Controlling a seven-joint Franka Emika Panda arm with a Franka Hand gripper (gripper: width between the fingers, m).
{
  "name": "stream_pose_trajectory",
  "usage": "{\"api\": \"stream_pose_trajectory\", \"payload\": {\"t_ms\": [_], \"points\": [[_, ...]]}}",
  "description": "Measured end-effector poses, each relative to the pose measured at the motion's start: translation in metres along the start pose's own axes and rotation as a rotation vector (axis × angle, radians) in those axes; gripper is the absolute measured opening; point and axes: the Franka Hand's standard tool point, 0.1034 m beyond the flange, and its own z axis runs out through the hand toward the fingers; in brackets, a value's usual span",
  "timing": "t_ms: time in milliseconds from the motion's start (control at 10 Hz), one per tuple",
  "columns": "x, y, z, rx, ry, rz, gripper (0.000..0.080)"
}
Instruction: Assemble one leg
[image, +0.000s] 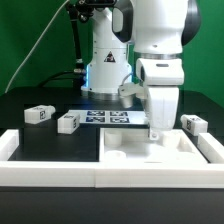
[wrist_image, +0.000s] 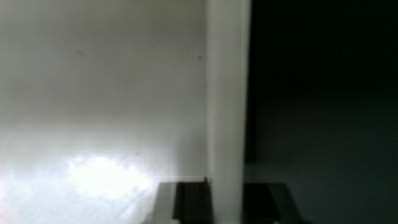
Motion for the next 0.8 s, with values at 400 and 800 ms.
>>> {"api": "stream_pose_trajectory", "payload": {"t_ms": [400,800], "points": [[0.023,0.001,0.000,0.008,0.002,-0.014,0.0059],[0.022,0.000,0.000,0.008,0.002,-0.013,0.0258]]}}
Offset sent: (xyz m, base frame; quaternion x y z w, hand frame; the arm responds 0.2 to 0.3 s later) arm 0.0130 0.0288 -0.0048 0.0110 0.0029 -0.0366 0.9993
